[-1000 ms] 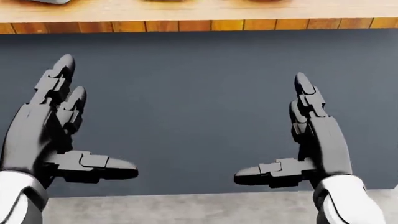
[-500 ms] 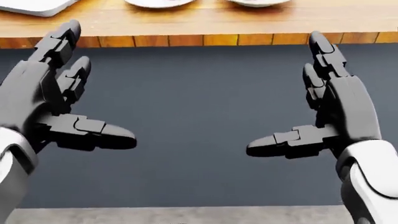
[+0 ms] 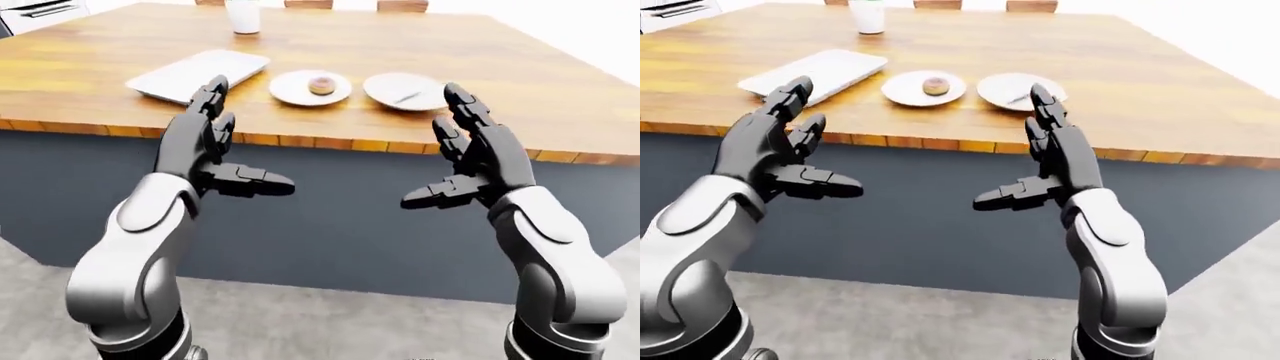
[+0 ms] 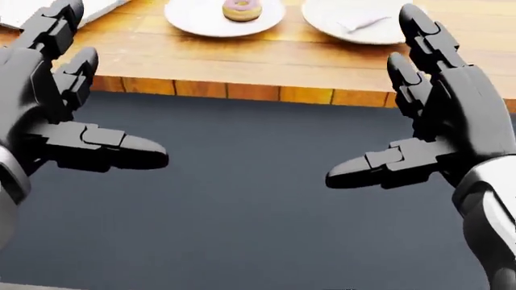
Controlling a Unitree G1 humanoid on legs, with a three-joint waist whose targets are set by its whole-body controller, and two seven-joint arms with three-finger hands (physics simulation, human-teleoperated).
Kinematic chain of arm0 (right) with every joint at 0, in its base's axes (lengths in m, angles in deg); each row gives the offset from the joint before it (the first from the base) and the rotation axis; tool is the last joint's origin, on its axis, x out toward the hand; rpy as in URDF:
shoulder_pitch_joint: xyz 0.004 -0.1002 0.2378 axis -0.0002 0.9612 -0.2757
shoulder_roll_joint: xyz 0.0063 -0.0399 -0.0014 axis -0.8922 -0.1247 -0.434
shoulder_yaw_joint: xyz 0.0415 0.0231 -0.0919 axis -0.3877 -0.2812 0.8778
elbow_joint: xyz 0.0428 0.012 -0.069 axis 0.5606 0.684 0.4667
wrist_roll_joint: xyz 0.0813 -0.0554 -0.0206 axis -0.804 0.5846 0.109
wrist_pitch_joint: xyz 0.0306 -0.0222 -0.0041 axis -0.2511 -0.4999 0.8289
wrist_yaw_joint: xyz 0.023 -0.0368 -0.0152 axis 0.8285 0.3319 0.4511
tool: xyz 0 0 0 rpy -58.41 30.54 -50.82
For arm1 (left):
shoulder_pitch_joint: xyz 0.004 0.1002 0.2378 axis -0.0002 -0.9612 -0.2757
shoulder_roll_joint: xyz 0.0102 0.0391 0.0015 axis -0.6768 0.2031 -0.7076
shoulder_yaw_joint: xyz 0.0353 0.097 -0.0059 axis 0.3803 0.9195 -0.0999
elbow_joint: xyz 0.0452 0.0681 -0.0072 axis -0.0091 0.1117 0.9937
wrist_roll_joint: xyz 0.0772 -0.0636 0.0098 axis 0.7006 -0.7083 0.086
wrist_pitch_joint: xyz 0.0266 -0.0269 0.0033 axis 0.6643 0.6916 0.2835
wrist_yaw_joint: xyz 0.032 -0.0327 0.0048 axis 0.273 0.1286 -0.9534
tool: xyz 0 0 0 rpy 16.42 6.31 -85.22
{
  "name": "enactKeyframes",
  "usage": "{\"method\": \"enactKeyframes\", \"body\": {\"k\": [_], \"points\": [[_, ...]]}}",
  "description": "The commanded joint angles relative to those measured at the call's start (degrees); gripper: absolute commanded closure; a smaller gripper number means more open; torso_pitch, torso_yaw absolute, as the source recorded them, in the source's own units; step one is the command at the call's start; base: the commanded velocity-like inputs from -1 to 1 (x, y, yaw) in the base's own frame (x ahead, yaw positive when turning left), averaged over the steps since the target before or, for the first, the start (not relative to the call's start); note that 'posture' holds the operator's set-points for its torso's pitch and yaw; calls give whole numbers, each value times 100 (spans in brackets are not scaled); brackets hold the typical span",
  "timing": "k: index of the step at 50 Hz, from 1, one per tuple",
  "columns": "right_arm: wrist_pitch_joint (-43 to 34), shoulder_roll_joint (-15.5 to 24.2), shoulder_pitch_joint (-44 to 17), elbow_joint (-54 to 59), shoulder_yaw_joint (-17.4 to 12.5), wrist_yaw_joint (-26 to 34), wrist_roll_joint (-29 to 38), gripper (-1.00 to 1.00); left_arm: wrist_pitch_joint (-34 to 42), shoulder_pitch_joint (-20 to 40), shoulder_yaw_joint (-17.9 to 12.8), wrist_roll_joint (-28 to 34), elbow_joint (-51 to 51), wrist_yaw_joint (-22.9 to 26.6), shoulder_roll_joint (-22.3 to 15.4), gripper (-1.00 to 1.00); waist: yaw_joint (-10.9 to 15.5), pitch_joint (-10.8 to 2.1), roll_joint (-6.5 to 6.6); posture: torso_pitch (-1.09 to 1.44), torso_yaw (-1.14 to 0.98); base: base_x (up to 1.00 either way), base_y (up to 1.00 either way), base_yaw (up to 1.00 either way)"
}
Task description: Move the dessert items from the plate to the tray.
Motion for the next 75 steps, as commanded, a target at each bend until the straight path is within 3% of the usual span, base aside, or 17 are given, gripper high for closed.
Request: {"method": "enactKeyframes", "body": {"k": [1,2,3,10,16,19,26,29,32,45,48,55,58,59,71,74,75], "points": [[135,101,-49,-149,-202,-137,-78,-100,-188,168,89,-40,-131,65,26,-100,-154,-144,-93,0,0,8,0,-95],[105,132,-54,-169,-200,-169,-105,-100,-191,163,88,-32,-133,74,27,-100,-250,-142,-368,0,0,8,0,-96],[102,157,-74,-153,-188,-181,-124,-100,-195,169,83,-26,-126,83,23,-100,-273,-20,-135,0,0,9,0,-95],[-105,367,-360,-49,-2,-80,37,-100,-57,356,0,-46,-133,123,-53,-100,-185,68,-98,0,0,3,-6,-11],[-165,389,-540,-39,-4,-13,117,-100,-61,413,-56,-92,-85,137,-120,-100,-229,-10,537,0,0,19,-34,0],[-225,429,-629,-97,23,34,151,-100,35,456,-92,-138,-143,128,-149,-100,-180,0,584,0,0,20,-31,0],[-320,502,-788,-110,-8,87,161,-100,38,592,-96,-190,-36,98,-207,-100,-43,-13,252,0,0,21,-19,0],[-347,529,-872,-96,-14,114,170,-100,102,672,-119,-225,-34,91,-246,-100,-34,-139,-251,0,0,21,-11,0],[-314,521,-937,-35,-53,78,159,-100,6,607,-83,-230,-7,82,-233,-100,62,-73,-294,0,0,12,8,29],[-594,750,-1218,-149,-130,-10,-9,-100,271,884,-208,-403,-60,22,-352,-100,-210,-61,613,0,0,27,0,31],[-555,780,-1236,-120,-81,13,21,-100,265,875,-222,-442,-64,5,-372,-100,-215,26,636,0,0,32,3,0],[-589,856,-1261,-182,-112,112,96,-100,270,898,-227,-486,-43,-14,-449,-100,-64,69,203,0,0,31,10,0],[-615,869,-1291,-199,-160,129,102,-100,345,993,-225,-510,-48,-40,-455,-100,-30,-62,-236,0,0,32,11,0],[-606,875,-1287,-215,-197,138,87,-100,358,991,-208,-512,-69,-50,-450,-100,-87,12,-48,0,0,31,13,0],[-607,938,-1325,-191,-310,65,-70,-100,357,1103,-204,-454,8,21,-541,-100,-8,17,-89,0,0,15,31,0],[-779,1009,-1453,-227,-377,32,-192,-100,470,1222,-265,-488,-2,35,-597,-100,-58,-28,552,0,0,0,0,0],[-824,1031,-1475,-256,-403,21,-235,-100,475,1229,-267,-494,-5,31,-600,-100,-105,34,460,0,0,0,0,0]]}}
